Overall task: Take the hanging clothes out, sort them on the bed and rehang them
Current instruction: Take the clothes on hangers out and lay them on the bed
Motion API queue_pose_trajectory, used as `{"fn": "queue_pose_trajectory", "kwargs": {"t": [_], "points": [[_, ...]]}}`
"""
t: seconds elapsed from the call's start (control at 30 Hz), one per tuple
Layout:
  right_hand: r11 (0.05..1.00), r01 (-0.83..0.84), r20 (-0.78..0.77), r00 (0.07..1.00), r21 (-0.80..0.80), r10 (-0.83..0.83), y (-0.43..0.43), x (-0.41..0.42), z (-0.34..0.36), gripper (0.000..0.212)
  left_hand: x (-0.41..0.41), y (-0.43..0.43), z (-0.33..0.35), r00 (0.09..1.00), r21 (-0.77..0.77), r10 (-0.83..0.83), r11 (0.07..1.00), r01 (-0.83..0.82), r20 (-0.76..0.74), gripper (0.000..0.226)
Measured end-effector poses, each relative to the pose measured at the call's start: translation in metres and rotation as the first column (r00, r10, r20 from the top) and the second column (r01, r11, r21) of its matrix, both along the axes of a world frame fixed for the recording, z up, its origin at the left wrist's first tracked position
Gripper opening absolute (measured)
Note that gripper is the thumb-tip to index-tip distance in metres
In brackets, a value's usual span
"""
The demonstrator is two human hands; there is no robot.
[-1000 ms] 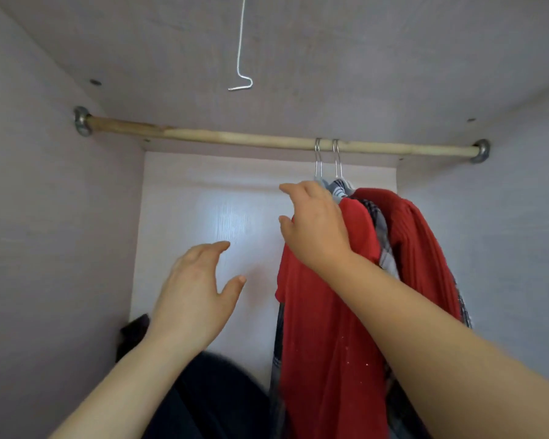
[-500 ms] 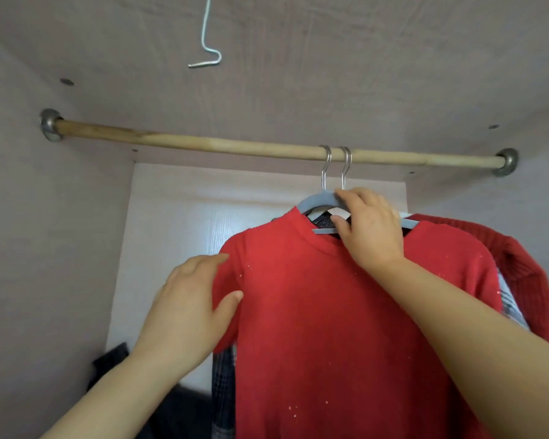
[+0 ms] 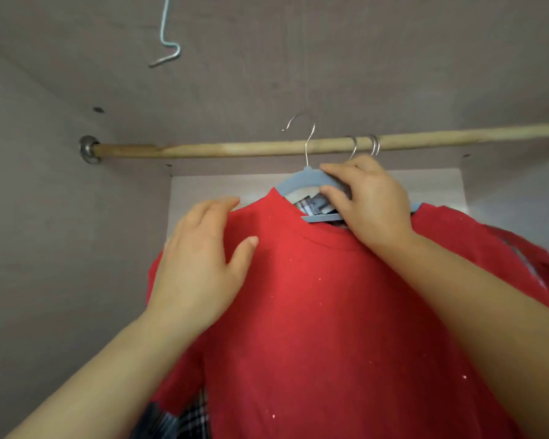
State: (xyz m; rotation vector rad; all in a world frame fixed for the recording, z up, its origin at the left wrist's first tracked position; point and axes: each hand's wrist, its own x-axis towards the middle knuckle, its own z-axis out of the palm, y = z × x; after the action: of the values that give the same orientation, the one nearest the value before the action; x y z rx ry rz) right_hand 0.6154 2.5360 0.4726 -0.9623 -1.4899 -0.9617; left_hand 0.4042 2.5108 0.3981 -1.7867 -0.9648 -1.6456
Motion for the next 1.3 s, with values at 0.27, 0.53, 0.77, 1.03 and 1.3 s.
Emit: {"fn": "queue_pose_trajectory", "kwargs": {"t": [0.27,0.53,0.77,1.03,1.3], "points": [[0.922,-0.382,0.106,0.916,-0.069,0.387,-0.012,-0.073,-0.134,0.033,-0.041,-0.026,-0.091,0.991,-0.179,0.112,0.979,-0.096,0.079,0.045],[0.7,-0.582,0.011,0.766,-0.414,0.643,-0.033,-0.128,-0.302,0.032,-0.08,-0.097,-0.264,0.928,-0.544,0.341,0.813,-0.209,0.152,0.027],[0.342,-0.711,-0.172,0.543,-0.614,0.822,-0.099,-0.174,-0.44,0.029,-0.094,-0.212,-0.376,0.77,-0.781,0.636,0.509,-0.361,0.059,0.036],[-0.089,-0.688,-0.297,0.19,-0.72,0.936,-0.21,-0.241,-0.503,0.038,-0.107,-0.365,-0.421,0.472,-0.849,0.881,0.214,-0.483,-0.046,0.037],[-0.3,-0.571,-0.232,-0.19,-0.764,0.954,-0.357,-0.309,-0.512,0.054,-0.1,-0.529,-0.426,0.055,-0.853,0.997,-0.014,-0.522,-0.05,0.034]]}}
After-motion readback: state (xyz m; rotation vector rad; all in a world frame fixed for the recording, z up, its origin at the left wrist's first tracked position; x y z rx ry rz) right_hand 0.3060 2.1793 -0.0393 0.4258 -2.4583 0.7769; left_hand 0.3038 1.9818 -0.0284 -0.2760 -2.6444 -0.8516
